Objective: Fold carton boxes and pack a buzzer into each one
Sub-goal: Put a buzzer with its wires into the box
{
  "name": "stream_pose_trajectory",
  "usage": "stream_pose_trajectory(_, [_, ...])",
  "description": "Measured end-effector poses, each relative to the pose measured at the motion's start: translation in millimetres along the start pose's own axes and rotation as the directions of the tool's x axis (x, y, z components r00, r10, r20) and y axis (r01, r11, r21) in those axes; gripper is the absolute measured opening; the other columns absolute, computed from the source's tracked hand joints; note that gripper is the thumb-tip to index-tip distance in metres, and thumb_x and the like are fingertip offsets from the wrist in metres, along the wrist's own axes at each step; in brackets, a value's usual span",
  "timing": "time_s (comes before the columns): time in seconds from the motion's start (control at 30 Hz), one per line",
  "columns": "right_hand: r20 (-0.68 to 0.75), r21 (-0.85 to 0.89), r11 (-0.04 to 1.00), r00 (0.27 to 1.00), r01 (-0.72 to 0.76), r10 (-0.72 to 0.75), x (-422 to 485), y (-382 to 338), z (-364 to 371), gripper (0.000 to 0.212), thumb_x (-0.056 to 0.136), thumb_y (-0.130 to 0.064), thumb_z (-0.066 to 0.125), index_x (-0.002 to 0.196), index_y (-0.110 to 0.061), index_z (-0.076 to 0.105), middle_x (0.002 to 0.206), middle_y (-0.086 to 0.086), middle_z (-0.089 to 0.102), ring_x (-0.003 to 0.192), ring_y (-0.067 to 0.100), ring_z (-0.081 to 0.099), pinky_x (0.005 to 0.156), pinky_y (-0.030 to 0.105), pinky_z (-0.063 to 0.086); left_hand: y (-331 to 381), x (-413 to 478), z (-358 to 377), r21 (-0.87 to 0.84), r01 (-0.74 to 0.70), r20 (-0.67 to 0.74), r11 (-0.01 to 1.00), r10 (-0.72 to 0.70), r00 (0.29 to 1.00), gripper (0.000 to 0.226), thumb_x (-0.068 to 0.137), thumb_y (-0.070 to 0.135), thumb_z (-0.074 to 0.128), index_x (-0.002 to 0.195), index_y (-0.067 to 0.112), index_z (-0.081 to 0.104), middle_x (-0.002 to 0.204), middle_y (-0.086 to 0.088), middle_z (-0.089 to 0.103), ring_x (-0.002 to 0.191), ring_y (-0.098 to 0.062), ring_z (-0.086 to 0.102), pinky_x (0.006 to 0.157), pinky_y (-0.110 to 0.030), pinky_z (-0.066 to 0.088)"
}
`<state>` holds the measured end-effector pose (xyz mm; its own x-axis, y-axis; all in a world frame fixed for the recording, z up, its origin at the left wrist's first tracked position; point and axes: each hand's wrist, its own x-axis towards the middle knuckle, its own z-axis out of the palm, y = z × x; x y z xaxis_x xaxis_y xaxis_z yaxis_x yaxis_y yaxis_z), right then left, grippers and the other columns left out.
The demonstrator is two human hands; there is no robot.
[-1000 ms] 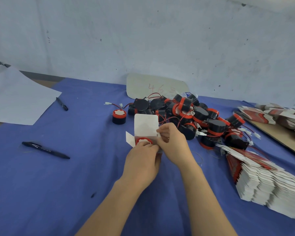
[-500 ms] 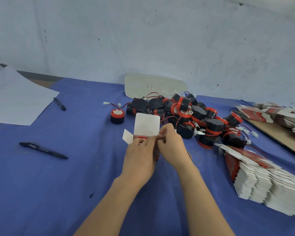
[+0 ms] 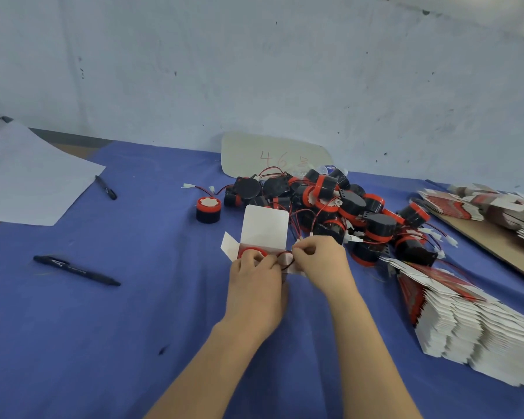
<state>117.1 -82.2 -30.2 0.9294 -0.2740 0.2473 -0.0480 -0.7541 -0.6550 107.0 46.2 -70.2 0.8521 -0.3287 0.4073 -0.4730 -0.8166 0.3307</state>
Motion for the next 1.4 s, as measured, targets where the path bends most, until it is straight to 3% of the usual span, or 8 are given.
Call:
stream_pose_trajectory(0.2, [0.059,-0.069,0.993,0.994,0.098,-0.094,0.6,-4.2,5.6,0.015,0.091,-0.011,0.059,0.094,-0.011,0.074,0.081,-0.006,0.062,0.075,0.009,0.056,0.059,0.010,0.039,-3.0,0.3,-3.3,-0.011,-0.027,0.020,1.000,0.028,0.999,0.033,0.098,0.033,0.040,0.128,0.029,0.052,0.130,0.014,0.053,0.122,-0.015,0.034,0.097,-0.027,0.028])
stream_pose_trajectory(0.37, [-0.021,0.053,0.991,0.992,0.126,-0.125,-3.2,-7.2,27.3,0.012,0.093,-0.007,0.056,0.102,-0.013,0.060,0.091,0.001,0.062,0.085,0.020,0.058,0.072,0.035,0.052,-1.9,-0.7,-7.5,-0.021,-0.009,-0.002,1.000,0.009,1.000,0.032,0.094,0.032,0.047,0.125,0.025,0.047,0.129,0.010,0.051,0.117,-0.014,0.039,0.093,-0.025,0.032])
stream_pose_trajectory(0.7, [-0.097,0.080,0.991,0.991,0.103,-0.095,-3.9,-6.8,31.6,0.008,0.091,-0.007,0.053,0.090,-0.012,0.058,0.087,0.002,0.061,0.079,0.017,0.056,0.068,0.030,0.049,-3.5,7.0,-4.1,0.077,-0.021,0.005,0.997,0.020,1.000,0.060,0.093,0.032,0.045,0.148,0.027,0.021,0.139,0.010,0.046,0.120,-0.018,0.035,0.091,-0.028,0.031])
stream_pose_trajectory(0.87, [0.054,0.092,0.995,0.997,0.050,-0.055,-1.2,-3.3,8.0,0.023,0.089,-0.003,0.053,0.103,-0.020,0.047,0.088,-0.006,0.061,0.078,0.010,0.059,0.054,0.010,0.043,-1.9,8.4,-4.8,0.049,-0.006,-0.005,0.999,0.006,1.000,0.034,0.096,0.027,0.042,0.129,0.034,0.044,0.133,0.014,0.051,0.117,-0.017,0.035,0.082,-0.026,0.024])
stream_pose_trajectory(0.97, [0.040,0.096,0.995,0.998,0.036,-0.040,-2.7,-4.6,5.0,0.021,0.086,0.002,0.055,0.097,-0.016,0.052,0.093,-0.002,0.059,0.088,0.017,0.059,0.062,0.014,0.044,0.5,8.3,-2.3,0.053,0.009,-0.015,0.999,-0.009,1.000,0.033,0.096,0.027,0.040,0.128,0.032,0.044,0.133,0.013,0.051,0.116,-0.018,0.035,0.084,-0.028,0.027])
stream_pose_trajectory(1.13, [0.033,-0.030,0.995,0.995,0.100,-0.099,-9.5,-16.5,15.5,0.018,0.086,-0.002,0.052,0.095,-0.017,0.059,0.084,-0.001,0.063,0.082,0.018,0.059,0.070,0.033,0.052,-2.2,7.0,-1.1,0.017,0.036,-0.019,0.999,-0.036,0.999,0.039,0.093,0.029,0.047,0.131,0.026,0.038,0.127,0.006,0.053,0.118,-0.018,0.035,0.087,-0.028,0.029])
stream_pose_trajectory(1.3, [0.036,-0.003,0.998,0.998,0.058,-0.058,-6.3,-9.3,9.8,0.015,0.089,-0.007,0.056,0.091,-0.013,0.070,0.083,-0.001,0.066,0.078,0.015,0.060,0.061,0.017,0.045,-3.1,5.4,-2.0,-0.017,0.008,-0.030,1.000,-0.009,1.000,0.031,0.096,0.031,0.044,0.127,0.032,0.047,0.128,0.013,0.053,0.115,-0.014,0.035,0.087,-0.025,0.028])
stream_pose_trajectory(1.4, [0.046,0.015,0.995,0.994,0.094,-0.095,-4.7,-4.5,9.6,0.016,0.092,-0.012,0.059,0.099,-0.010,0.073,0.094,0.002,0.071,0.082,0.013,0.061,0.070,0.015,0.045,-4.2,4.2,-1.2,0.002,-0.007,-0.017,1.000,0.007,1.000,0.031,0.097,0.034,0.040,0.127,0.032,0.049,0.132,0.015,0.050,0.117,-0.014,0.034,0.090,-0.025,0.028])
